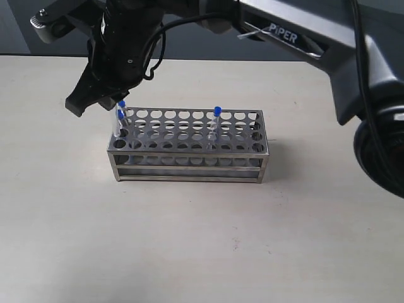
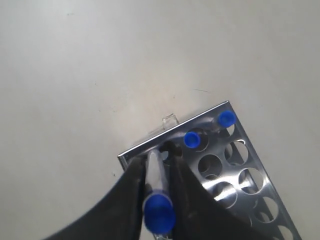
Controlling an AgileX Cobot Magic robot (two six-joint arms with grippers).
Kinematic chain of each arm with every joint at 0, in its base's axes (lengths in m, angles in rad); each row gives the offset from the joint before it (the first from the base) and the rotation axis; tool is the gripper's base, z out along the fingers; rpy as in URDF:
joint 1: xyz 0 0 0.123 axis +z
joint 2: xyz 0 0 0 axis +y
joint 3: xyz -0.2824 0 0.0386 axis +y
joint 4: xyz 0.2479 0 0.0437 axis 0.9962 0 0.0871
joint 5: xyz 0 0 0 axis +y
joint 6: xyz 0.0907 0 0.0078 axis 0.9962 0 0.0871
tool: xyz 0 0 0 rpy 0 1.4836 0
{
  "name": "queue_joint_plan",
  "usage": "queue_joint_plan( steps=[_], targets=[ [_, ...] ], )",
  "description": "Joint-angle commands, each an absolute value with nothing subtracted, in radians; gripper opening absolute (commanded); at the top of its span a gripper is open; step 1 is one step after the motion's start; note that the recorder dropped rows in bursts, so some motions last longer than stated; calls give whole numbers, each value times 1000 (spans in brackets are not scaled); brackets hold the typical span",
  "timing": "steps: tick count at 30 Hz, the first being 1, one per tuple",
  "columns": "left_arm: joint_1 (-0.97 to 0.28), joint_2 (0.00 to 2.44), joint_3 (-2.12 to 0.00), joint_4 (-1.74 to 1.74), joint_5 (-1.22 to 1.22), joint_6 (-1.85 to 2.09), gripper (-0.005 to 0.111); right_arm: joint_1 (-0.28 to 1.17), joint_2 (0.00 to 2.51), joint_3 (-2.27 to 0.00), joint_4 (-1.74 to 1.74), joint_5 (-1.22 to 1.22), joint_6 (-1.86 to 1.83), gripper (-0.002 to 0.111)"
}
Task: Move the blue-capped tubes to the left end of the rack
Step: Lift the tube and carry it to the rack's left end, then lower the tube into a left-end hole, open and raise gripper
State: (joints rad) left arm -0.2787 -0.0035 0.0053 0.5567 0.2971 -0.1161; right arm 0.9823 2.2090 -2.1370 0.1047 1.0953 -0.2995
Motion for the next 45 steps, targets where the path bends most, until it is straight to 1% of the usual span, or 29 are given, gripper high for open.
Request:
queue_joint_plan(
  steps=[1, 11, 19, 36, 38, 42, 45],
  targets=[
    [-282, 0, 0, 556, 291, -121, 1, 977, 2240, -2139, 104, 1097, -319, 0],
    [-282, 0, 0, 556, 291, -121, 1, 977, 2278, -2139, 114, 1071, -323, 0],
    [-282, 0, 0, 556, 291, -121, 1, 977, 2276, -2139, 0, 1083, -227, 0],
    [-282, 0, 0, 554, 291, -121, 1, 977, 2276, -2139, 9, 1067, -195, 1],
    [-282, 0, 0, 554, 291, -121, 1, 977, 2276, -2139, 9, 1066, -176, 6],
    [-282, 0, 0, 554, 291, -121, 1, 977, 2276, -2139, 9, 1066, -177, 23],
    [-282, 0, 0, 554, 291, -121, 1, 977, 2276, -2139, 9, 1066, -167, 31]
  ],
)
